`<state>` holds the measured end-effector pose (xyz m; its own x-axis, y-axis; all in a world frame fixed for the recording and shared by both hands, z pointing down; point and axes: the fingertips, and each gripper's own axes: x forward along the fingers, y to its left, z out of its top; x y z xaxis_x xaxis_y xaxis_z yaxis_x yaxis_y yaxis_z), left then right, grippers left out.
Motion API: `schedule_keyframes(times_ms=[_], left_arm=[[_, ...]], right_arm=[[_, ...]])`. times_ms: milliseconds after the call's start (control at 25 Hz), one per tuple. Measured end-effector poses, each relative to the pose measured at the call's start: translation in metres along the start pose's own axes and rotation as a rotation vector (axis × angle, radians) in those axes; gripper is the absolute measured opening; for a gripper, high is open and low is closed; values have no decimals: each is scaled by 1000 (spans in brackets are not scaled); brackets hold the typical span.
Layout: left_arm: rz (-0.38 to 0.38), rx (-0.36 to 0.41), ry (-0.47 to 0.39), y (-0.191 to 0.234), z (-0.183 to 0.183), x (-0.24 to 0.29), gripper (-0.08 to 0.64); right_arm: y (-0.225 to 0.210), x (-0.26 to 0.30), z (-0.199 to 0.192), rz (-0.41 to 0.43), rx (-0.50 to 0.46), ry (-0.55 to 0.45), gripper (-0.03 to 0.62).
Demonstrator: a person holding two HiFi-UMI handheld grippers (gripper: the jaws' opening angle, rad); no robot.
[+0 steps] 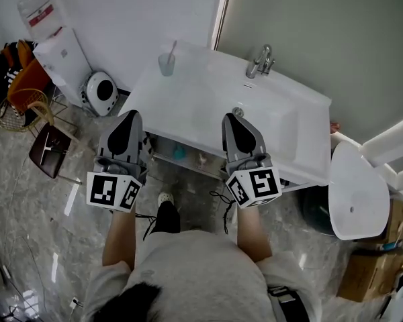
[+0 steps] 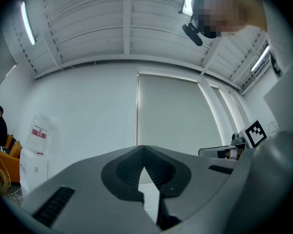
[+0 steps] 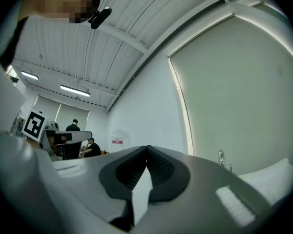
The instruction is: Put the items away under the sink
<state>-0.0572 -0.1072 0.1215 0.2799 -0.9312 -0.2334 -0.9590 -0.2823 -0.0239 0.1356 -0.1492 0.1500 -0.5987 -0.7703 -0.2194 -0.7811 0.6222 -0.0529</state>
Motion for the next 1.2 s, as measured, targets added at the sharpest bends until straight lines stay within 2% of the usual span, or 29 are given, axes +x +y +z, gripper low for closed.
schedule_keyframes(times_ms=[320, 720, 1000, 1200], left_arm=[[-77, -10, -8, 65, -8, 62, 8], [-160, -19, 16, 131, -25, 107, 8], [-231, -43, 78, 147, -57, 138, 9], [-243, -67, 118, 152, -88, 161, 9]], right_arm=[[-5, 77, -9, -69, -11, -8, 11], [1, 148, -22, -127, -30, -13, 11], [5, 175, -34, -137, -50, 23, 11], [-1, 188, -43, -139, -43, 43, 11]])
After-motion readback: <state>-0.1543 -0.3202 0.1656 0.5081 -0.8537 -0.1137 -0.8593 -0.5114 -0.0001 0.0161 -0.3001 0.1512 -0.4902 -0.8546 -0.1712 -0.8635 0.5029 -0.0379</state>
